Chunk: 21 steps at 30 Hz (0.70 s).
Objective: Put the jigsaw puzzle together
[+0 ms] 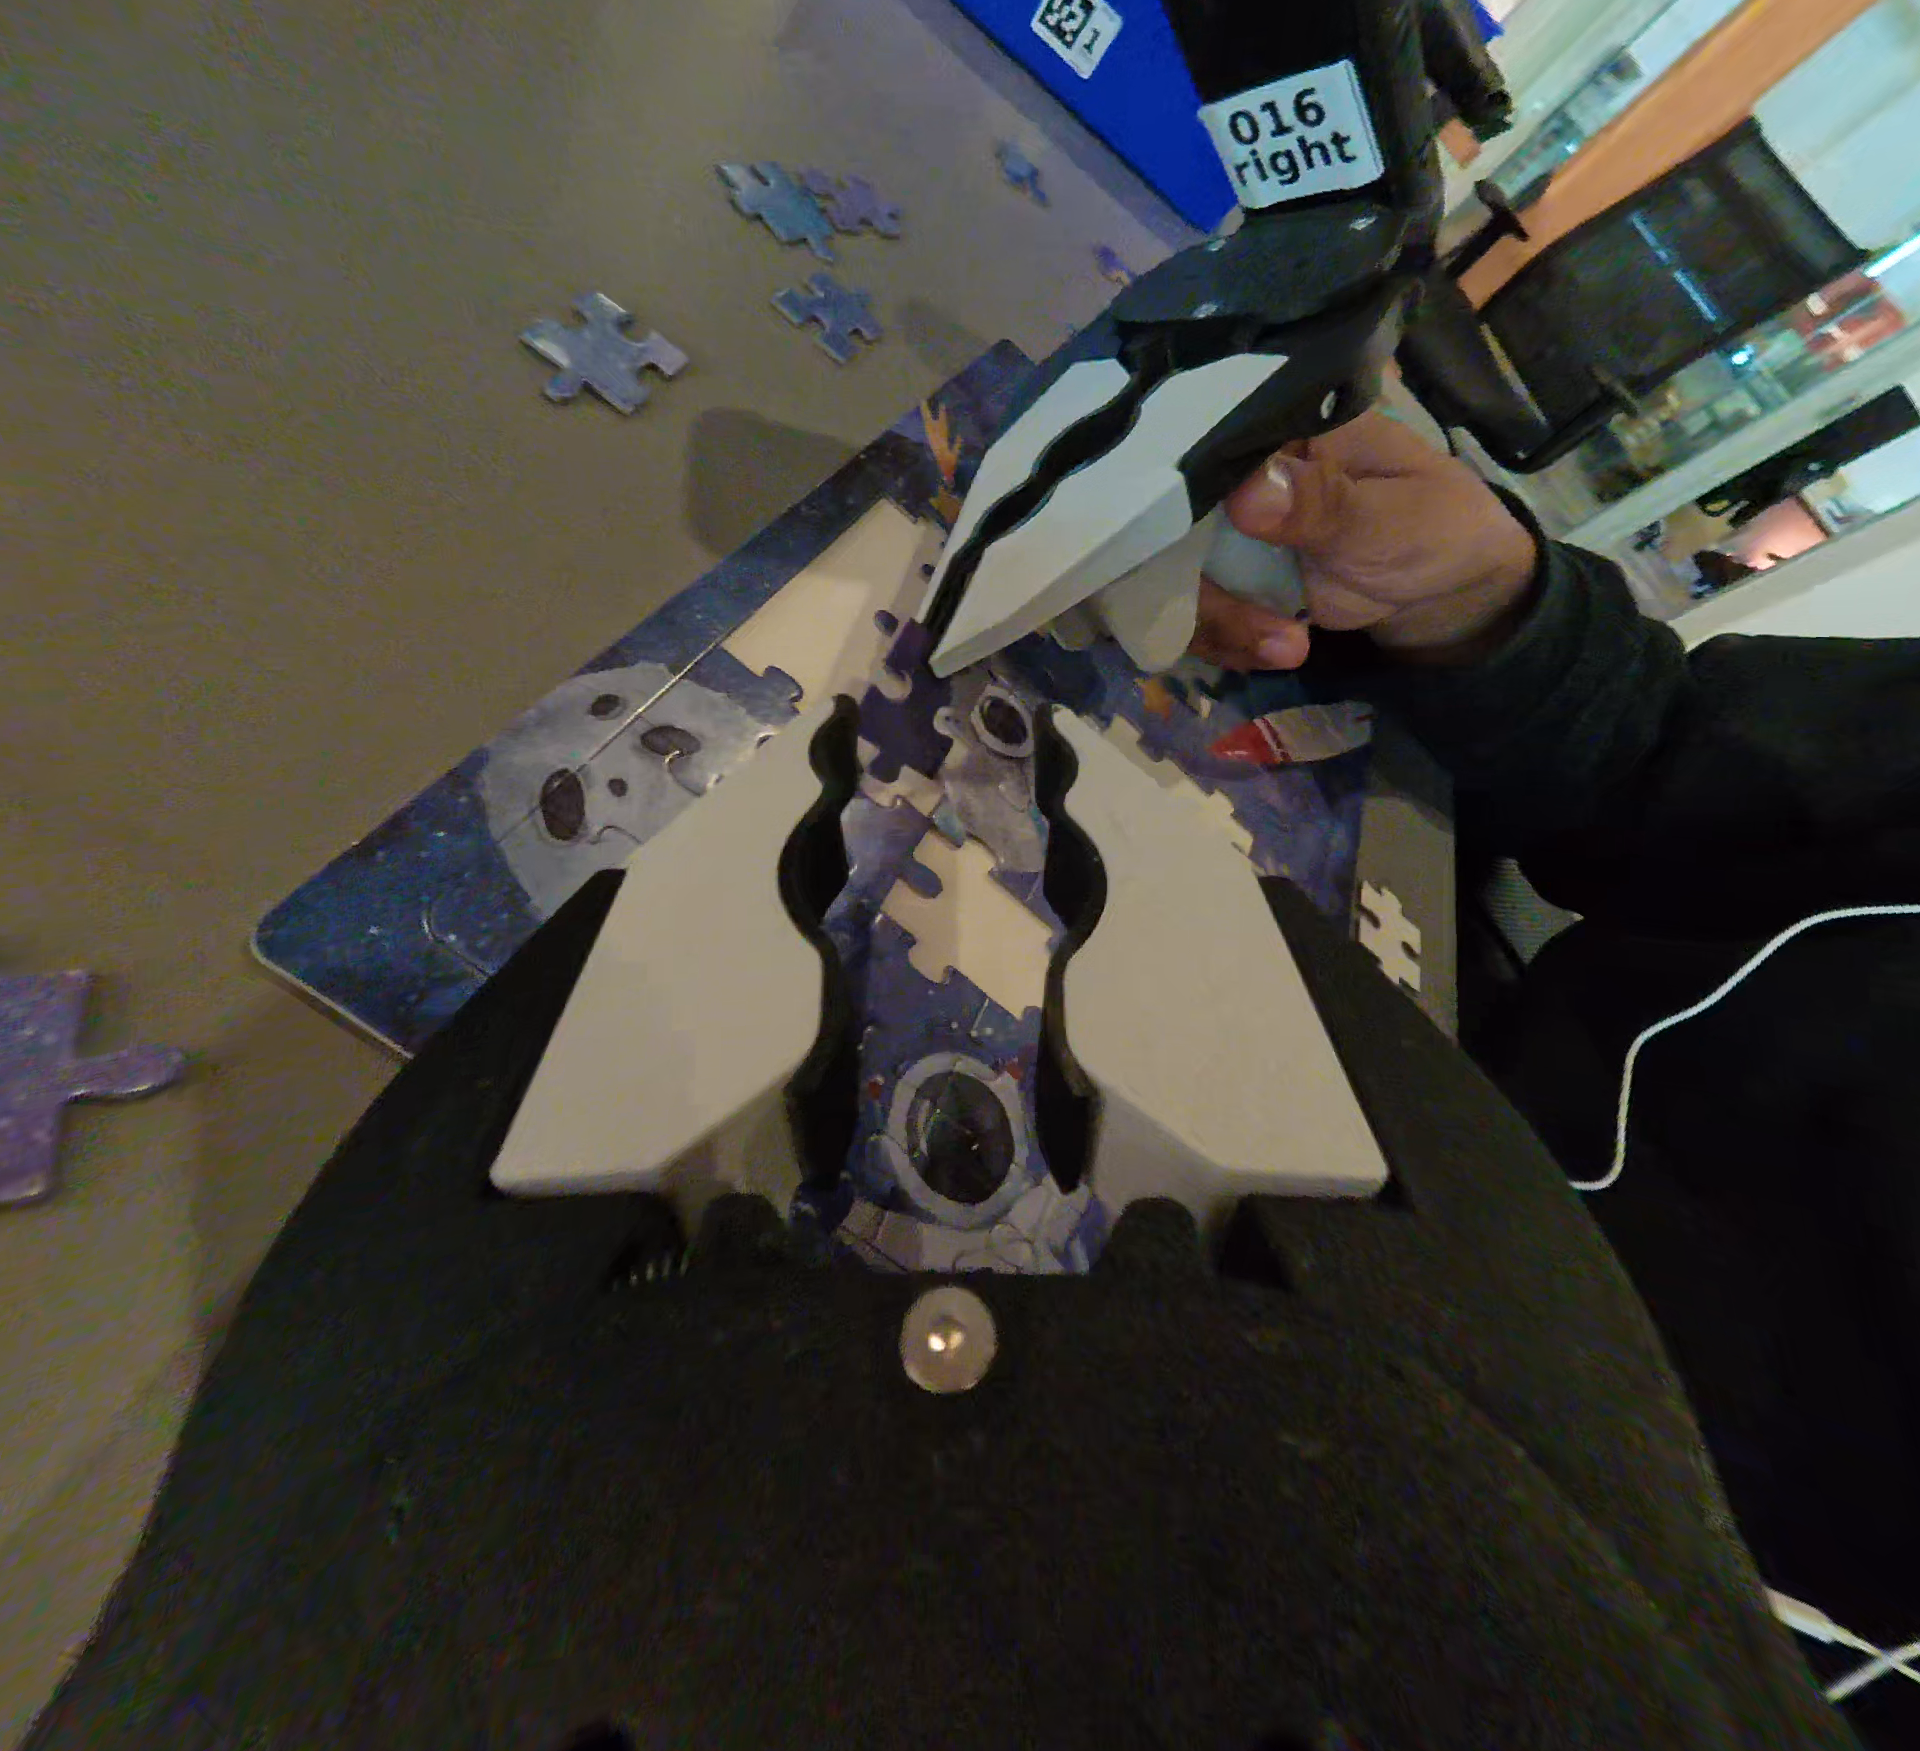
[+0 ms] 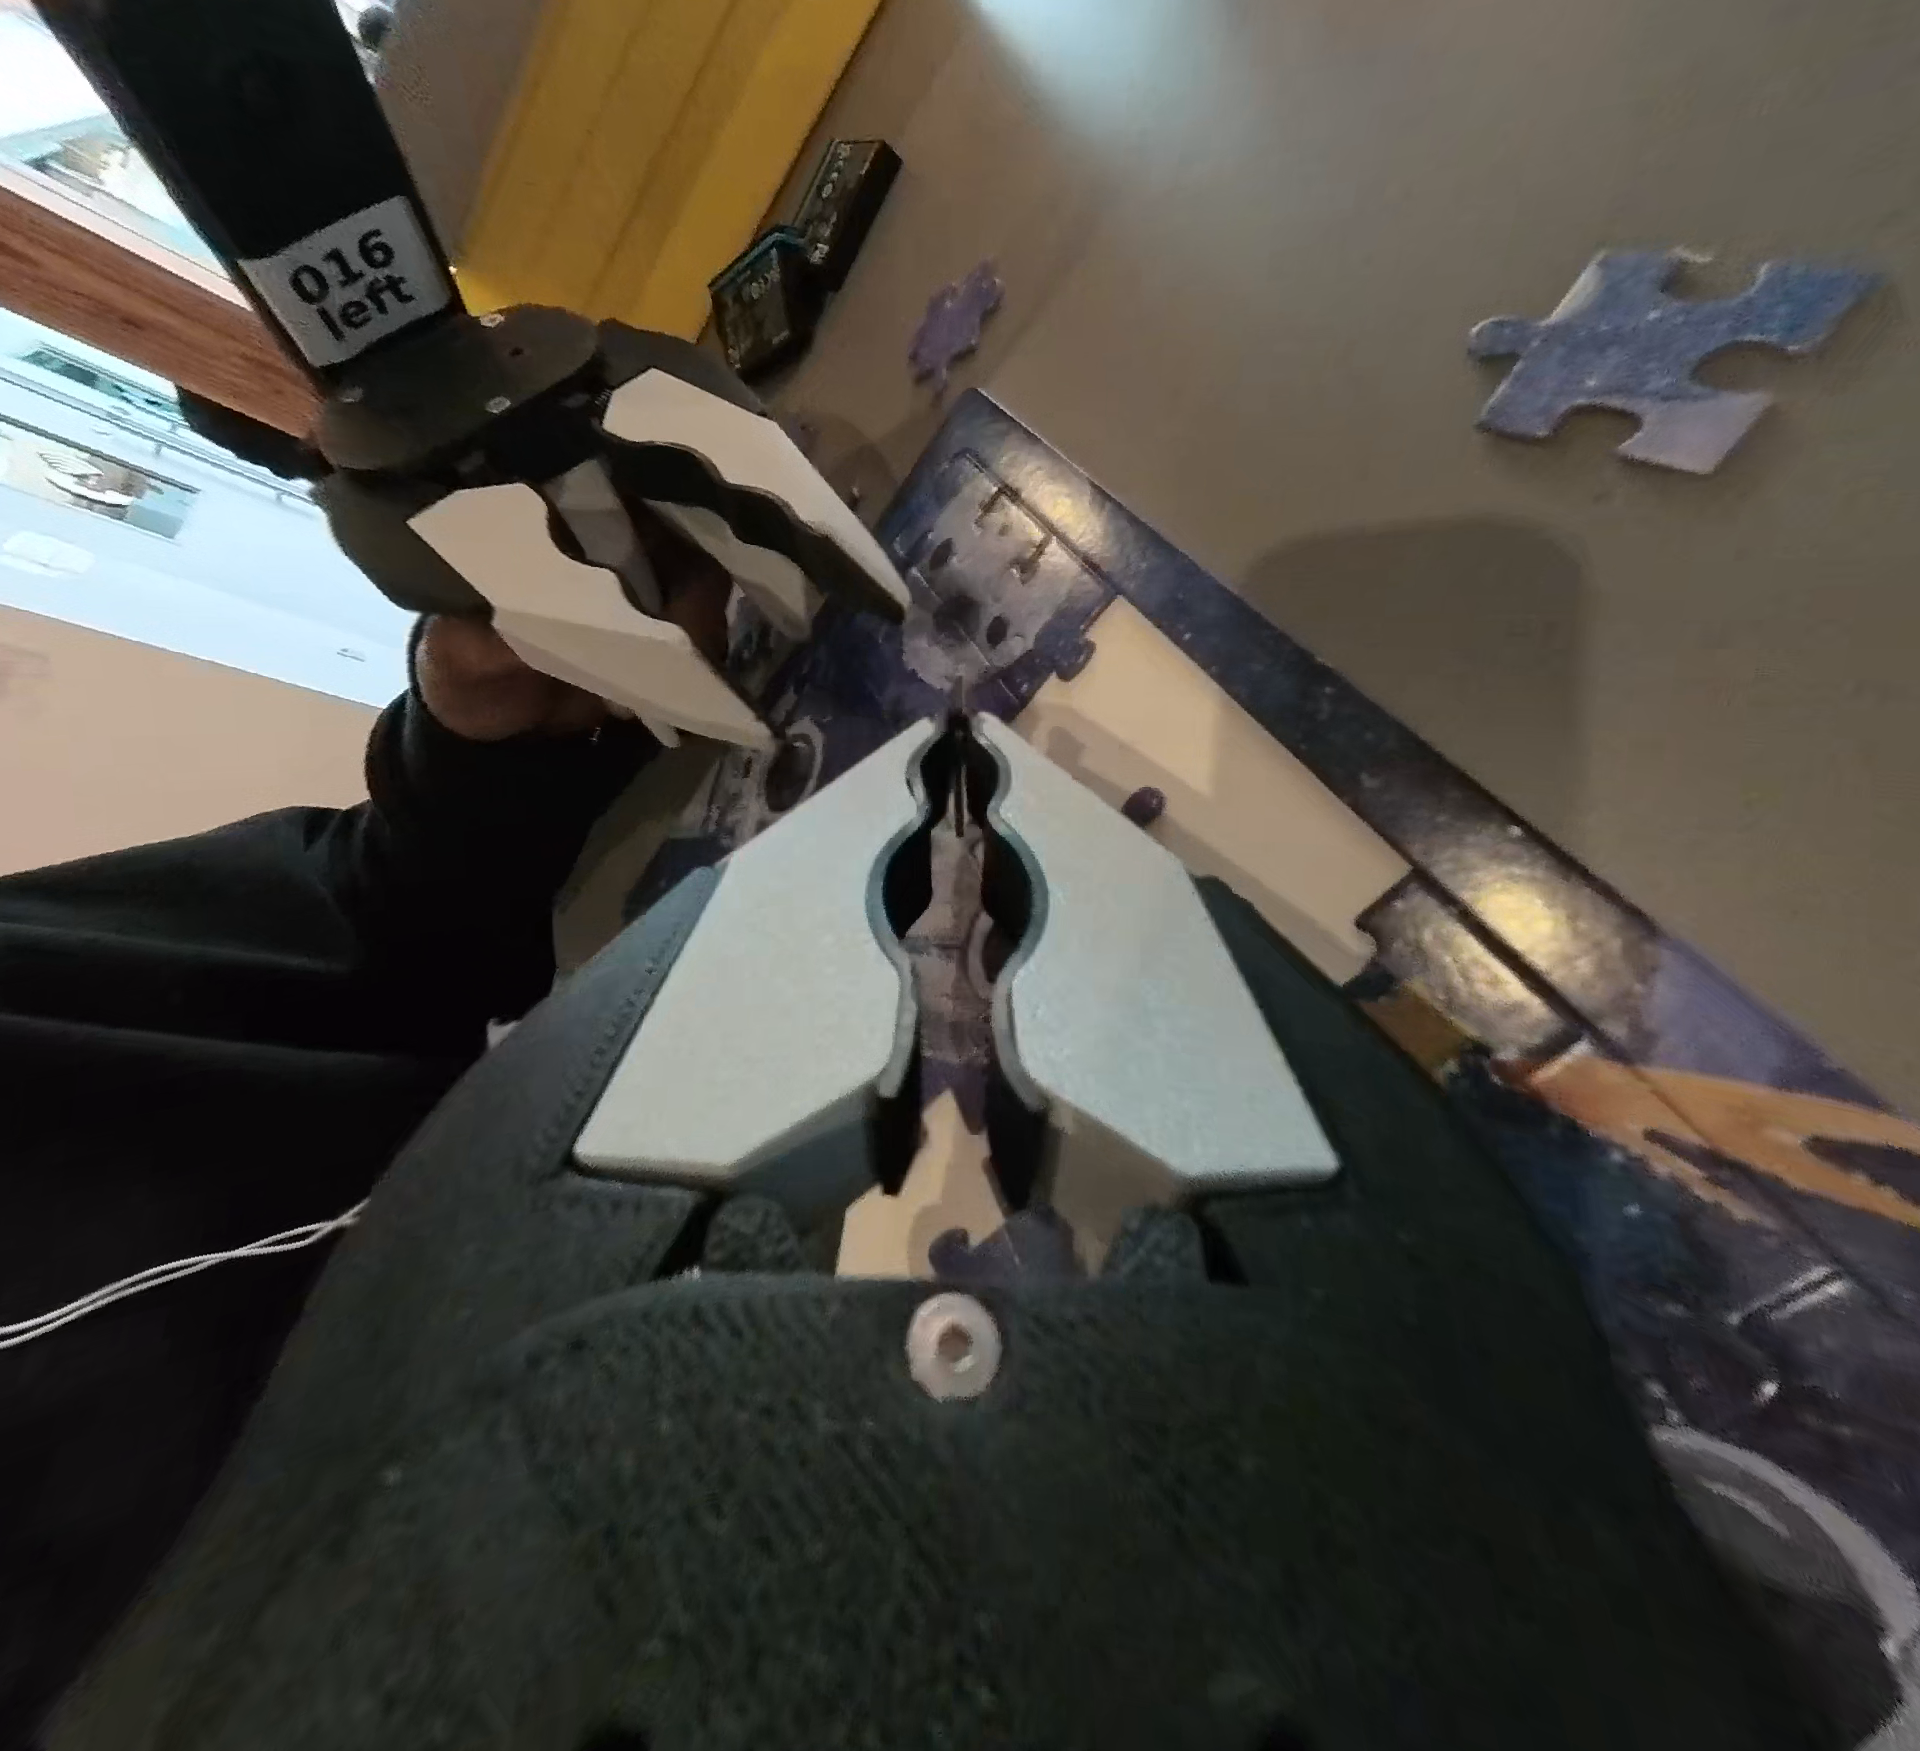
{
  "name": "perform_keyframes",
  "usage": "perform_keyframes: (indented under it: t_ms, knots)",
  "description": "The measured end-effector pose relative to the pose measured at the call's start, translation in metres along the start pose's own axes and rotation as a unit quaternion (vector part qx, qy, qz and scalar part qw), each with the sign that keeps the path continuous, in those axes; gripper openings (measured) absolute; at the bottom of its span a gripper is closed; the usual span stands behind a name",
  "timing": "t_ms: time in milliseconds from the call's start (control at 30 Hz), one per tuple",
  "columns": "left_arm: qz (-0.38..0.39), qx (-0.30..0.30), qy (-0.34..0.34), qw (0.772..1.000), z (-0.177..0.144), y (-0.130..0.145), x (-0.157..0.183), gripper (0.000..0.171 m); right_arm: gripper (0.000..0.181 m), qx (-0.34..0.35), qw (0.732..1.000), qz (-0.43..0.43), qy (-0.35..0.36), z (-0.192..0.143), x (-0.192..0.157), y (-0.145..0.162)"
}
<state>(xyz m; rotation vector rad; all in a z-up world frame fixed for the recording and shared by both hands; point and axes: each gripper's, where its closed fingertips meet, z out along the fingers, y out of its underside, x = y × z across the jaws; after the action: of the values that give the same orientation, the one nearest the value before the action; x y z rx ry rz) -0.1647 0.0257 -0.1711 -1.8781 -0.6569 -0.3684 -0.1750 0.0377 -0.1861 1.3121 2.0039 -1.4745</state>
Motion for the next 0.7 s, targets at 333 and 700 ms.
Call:
perform_keyframes:
  t_ms: [333,700]
  knots:
    - [0.002,0.006,-0.001,1.000,0.001,-0.002,0.004,0.031,0.014,-0.044,0.994,-0.076,0.069,-0.011,0.014,0.012]
    - [0.008,-0.001,-0.008,1.000,0.002,0.000,0.002,0.032,0.006,-0.078,0.991,-0.094,0.050,-0.015,0.009,0.020]
